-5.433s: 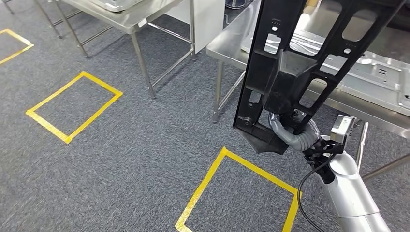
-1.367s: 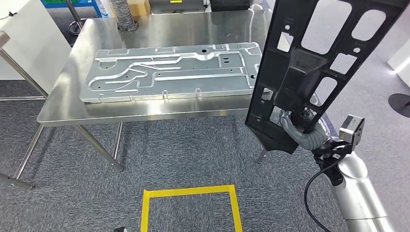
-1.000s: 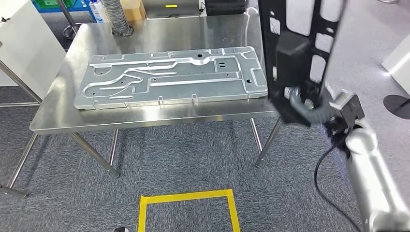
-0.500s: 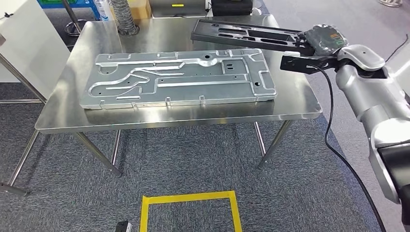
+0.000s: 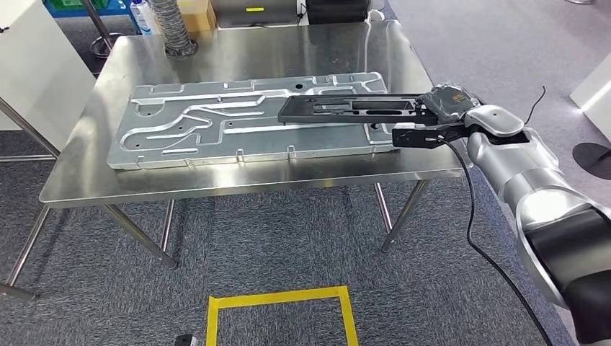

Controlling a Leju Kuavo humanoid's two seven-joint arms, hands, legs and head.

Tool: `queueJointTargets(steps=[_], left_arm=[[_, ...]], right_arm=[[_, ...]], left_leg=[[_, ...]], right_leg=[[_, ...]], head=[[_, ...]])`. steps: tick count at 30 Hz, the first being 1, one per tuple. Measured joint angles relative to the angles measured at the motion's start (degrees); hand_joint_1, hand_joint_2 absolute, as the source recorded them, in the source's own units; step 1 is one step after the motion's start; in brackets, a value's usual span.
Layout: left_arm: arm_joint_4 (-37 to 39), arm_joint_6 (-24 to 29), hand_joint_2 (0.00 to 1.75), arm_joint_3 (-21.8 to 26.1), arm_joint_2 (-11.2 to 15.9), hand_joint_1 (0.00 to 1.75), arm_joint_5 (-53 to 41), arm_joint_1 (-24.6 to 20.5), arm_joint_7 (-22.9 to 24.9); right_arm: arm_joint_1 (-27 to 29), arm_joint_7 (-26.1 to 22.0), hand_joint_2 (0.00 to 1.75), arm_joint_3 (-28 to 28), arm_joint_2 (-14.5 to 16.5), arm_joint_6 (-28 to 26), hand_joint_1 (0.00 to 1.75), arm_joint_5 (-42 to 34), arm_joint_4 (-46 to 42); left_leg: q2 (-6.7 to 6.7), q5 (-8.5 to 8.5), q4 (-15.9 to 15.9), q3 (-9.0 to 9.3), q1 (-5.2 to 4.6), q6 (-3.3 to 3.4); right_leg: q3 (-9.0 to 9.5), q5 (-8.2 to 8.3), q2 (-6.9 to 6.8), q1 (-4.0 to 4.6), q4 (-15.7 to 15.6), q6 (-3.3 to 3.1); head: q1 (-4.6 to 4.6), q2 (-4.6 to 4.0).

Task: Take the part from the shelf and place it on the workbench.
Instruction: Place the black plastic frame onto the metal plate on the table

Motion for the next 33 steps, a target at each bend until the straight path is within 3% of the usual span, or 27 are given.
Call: queueJointTargets(steps=[1,4,6,9,10,11,12,14,16,18,21,24,26,27,28,30,31,33], left_arm=[[0.0,0.0,1.75,0.0,0.0,0.0,0.0,0.0,0.0],[0.0,0.0,1.75,0.0,0.1,0.0,0.0,0.1,0.1],[0.0,0.0,1.75,0.0,0.1,0.0,0.0,0.1,0.1],[0.0,0.0,1.75,0.0,0.1,0.0,0.3,0.1,0.0],[0.0,0.0,1.75,0.0,0.1,0.0,0.4,0.1,0.0],[0.0,0.0,1.75,0.0,0.1,0.0,0.5,0.2,0.0],[0.0,0.0,1.75,0.0,0.1,0.0,0.7,0.2,0.0],[0.0,0.0,1.75,0.1,0.1,0.0,1.0,0.2,0.2],[0.0,0.0,1.75,0.2,0.2,0.0,1.2,0.2,0.5],[0.0,0.0,1.75,0.2,0.2,0.0,1.2,0.3,0.6],[0.0,0.0,1.75,0.3,0.3,0.0,1.2,0.4,0.6],[0.0,-0.2,1.75,0.3,0.4,0.0,1.2,0.4,0.6],[0.0,-0.3,1.75,0.3,0.5,0.0,1.1,0.5,0.7],[0.0,-0.4,1.75,0.3,0.5,0.0,1.1,0.6,0.7],[0.0,-0.4,1.75,0.3,0.6,0.0,1.1,0.6,0.7],[0.0,-0.5,1.75,0.3,0.6,0.0,1.1,0.7,0.7],[0.0,-0.5,1.75,0.3,0.6,0.0,1.1,0.6,0.7],[0.0,-0.5,1.75,0.3,0.7,0.0,1.1,0.6,0.7]], right_arm=[[0.2,-0.1,1.75,0.1,0.0,-0.2,1.75,-0.1,0.3],[1.0,-0.2,1.75,0.2,-0.1,-0.5,1.75,-0.4,1.0],[1.6,-0.5,1.75,0.3,-0.3,-0.5,1.75,-0.4,1.3],[2.1,-0.7,1.75,0.3,-0.4,-0.3,1.75,-0.5,1.9],[2.3,-0.7,1.75,0.3,-0.4,-0.2,1.75,-0.6,2.0],[2.4,-0.7,1.75,0.3,-0.4,-0.1,1.75,-0.7,2.2],[2.5,-0.7,1.75,0.3,-0.4,0.1,1.75,-0.9,2.4],[2.4,-0.6,1.75,0.2,-0.4,0.2,1.75,-1.2,2.6],[2.0,-0.4,1.75,0.1,-0.4,0.4,1.75,-1.3,2.6],[1.6,-0.2,1.75,0.1,-0.4,0.5,1.75,-1.4,2.6],[1.2,0.0,1.75,0.0,-0.4,0.6,1.75,-1.4,2.7],[0.9,-0.1,1.75,-0.1,-0.4,0.6,1.75,-1.4,2.7],[1.0,-0.2,1.75,-0.1,-0.4,0.6,1.75,-1.4,2.7],[1.0,-0.3,1.75,-0.1,-0.4,0.6,1.75,-1.4,2.7],[0.9,-0.3,1.75,-0.1,-0.4,0.6,1.75,-1.4,2.7],[0.8,-0.4,1.75,-0.1,-0.3,0.6,1.75,-1.4,2.7],[0.6,-0.4,1.75,-0.1,-0.2,0.6,1.75,-1.4,2.7],[0.4,-0.4,1.75,-0.2,-0.2,0.7,1.75,-1.4,2.7]], left_leg=[[-0.03,0.47,-2.1,0.94,-0.09,0.18],[0.0,0.43,-3.4,1.58,-0.21,1.0],[0.06,0.75,-4.3,2.06,-0.1,1.76],[0.09,0.78,-4.6,2.34,-0.27,2.34],[0.09,0.7,-4.5,2.36,-0.34,2.42],[0.08,0.6,-4.4,2.37,-0.38,2.47],[0.07,0.46,-4.2,2.4,-0.4,2.47],[0.03,0.01,-3.7,2.45,-0.41,2.27],[-0.01,-0.41,-3.1,2.34,-0.63,1.86],[-0.01,-0.55,-3.0,2.25,-0.79,1.43],[0.06,-1.8,-1.4,1.6,-0.77,0.5],[0.09,-6.25,8.6,-3.05,-0.24,-0.45],[0.09,-6.93,13.8,-5.97,0.14,-0.75],[0.1,-5.69,13.3,-5.94,0.26,-0.79],[0.1,-3.55,10.4,-4.77,0.33,-0.75],[0.1,0.18,2.3,-1.0,0.27,-0.46],[0.1,0.64,-0.7,0.6,0.15,-0.18],[0.11,-0.48,-3.3,2.21,-0.11,0.52]], right_leg=[[0.0,-0.05,0.09,0.06,0.0,0.29],[0.08,-0.06,0.17,0.02,-0.4,1.38],[-0.54,-1.34,0.02,-0.09,1.2,1.85],[-5.78,-6.3,-0.1,-0.03,11.7,2.1],[-7.47,-7.08,-0.1,0.0,14.8,2.16],[-8.22,-6.7,-0.1,0.01,15.8,2.19],[-7.89,-5.28,-0.12,0.01,14.5,2.17],[-4.54,-1.12,-0.25,0.03,7.0,1.91],[-1.87,1.03,-0.37,0.31,1.2,1.4],[-1.55,1.04,-0.34,0.6,0.2,0.91],[-1.2,1.15,-0.34,0.12,-0.3,0.04],[-0.64,0.41,-0.3,0.0,-0.5,-0.64],[0.01,-0.32,-0.22,0.0,-0.4,-0.64],[0.53,-0.7,-0.18,-0.05,-0.4,-0.52],[1.18,-1.08,-0.17,-0.11,-0.4,-0.3],[2.51,-2.01,-0.17,-0.18,-0.4,0.26],[2.97,-2.39,-0.14,-0.15,-0.6,0.6],[3.66,-2.48,-0.04,-0.03,-1.1,1.41]], head=[[0.01,0.0],[0.0,0.0],[0.01,0.0],[0.01,0.0],[0.01,0.0],[0.01,0.0],[0.01,0.0],[0.01,0.0],[0.01,0.0],[0.01,0.0],[0.0,0.0],[0.0,0.0],[-0.01,0.0],[0.0,0.0],[0.0,0.0],[0.01,0.0],[0.0,0.0],[0.0,0.0]])
